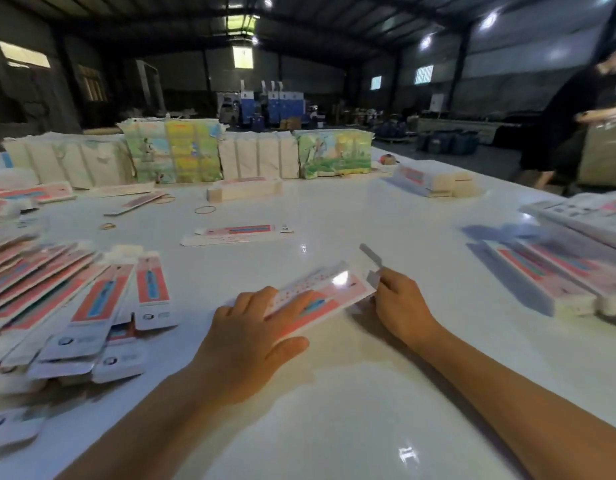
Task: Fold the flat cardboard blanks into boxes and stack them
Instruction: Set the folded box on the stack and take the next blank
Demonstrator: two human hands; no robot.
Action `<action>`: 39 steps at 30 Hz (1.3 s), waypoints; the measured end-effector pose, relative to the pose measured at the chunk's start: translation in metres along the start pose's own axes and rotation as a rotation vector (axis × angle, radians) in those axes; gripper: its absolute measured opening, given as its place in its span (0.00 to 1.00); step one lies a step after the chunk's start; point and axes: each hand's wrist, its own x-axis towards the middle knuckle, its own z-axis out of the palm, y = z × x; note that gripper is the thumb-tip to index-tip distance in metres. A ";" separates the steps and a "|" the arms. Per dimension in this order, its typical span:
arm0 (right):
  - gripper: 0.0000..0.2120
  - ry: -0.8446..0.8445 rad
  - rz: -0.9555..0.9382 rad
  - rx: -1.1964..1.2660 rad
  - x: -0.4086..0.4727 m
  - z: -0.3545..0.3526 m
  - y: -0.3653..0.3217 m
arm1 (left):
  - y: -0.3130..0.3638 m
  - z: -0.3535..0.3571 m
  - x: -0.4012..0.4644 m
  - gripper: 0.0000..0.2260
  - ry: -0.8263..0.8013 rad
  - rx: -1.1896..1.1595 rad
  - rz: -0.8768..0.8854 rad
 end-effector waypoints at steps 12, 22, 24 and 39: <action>0.08 -0.245 0.150 0.620 -0.008 0.000 -0.012 | 0.014 -0.010 0.012 0.32 0.218 0.214 0.013; 0.14 0.090 -0.201 0.183 -0.024 0.010 -0.022 | 0.014 -0.021 0.013 0.31 0.295 0.060 -0.135; 0.13 0.051 -0.209 0.196 -0.027 0.014 -0.026 | 0.015 -0.020 0.012 0.31 0.302 0.066 -0.134; 0.15 -0.011 -0.127 0.146 -0.027 0.011 -0.025 | 0.021 -0.018 0.008 0.32 0.306 0.170 -0.084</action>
